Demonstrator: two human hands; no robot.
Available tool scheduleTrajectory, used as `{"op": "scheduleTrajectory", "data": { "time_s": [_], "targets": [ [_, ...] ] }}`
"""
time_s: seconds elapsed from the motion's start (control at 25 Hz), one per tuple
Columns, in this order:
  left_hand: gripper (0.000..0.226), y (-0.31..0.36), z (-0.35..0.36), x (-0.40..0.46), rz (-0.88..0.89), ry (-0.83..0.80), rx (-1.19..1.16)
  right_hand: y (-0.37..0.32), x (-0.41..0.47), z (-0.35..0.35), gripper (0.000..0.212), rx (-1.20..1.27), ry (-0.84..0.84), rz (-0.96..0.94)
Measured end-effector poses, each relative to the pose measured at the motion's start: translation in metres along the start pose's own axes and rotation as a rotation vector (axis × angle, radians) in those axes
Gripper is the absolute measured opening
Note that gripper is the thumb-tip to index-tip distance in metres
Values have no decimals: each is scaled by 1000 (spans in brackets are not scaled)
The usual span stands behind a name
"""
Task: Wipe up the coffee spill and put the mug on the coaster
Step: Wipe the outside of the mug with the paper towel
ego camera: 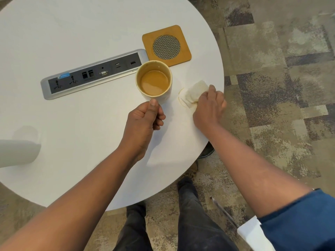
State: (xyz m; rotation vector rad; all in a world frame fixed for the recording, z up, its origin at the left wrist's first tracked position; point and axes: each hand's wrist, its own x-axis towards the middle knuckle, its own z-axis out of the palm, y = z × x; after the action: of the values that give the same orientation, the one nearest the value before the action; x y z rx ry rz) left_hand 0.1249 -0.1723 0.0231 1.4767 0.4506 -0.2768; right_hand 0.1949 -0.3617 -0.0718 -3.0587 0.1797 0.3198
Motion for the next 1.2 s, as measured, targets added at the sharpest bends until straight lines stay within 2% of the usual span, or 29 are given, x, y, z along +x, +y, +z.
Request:
{"op": "scheduleTrajectory", "data": {
  "time_s": [0.2,0.32,0.56,0.72,0.92,1.0,1.08,1.2],
  "targets": [
    [40,-2,-1,0,-9,-2,12,-12,28,-9,65,65,-97,-137],
    [39,-2,-2,0,-10,-14,2,-27,32,-9,66,34,-144,-318],
    [38,2,1,2,-4,-1,-12,-17,-13,2,61,75,-176,-575],
    [40,5,1,3,-8,-6,6,12,-42,10,55,50,-113,-511],
    [41,3,0,5,-28,-11,29,24,-27,-8,62,87,-39,-120],
    [41,2,0,4,-30,-15,35,17,-3,-9,61,113,-29,-72],
    [40,2,0,3,-28,-22,35,0,20,-7,59,122,-53,-131],
    [40,4,-1,4,-18,-29,28,-32,22,-6,46,106,-51,-415]
  ]
}}
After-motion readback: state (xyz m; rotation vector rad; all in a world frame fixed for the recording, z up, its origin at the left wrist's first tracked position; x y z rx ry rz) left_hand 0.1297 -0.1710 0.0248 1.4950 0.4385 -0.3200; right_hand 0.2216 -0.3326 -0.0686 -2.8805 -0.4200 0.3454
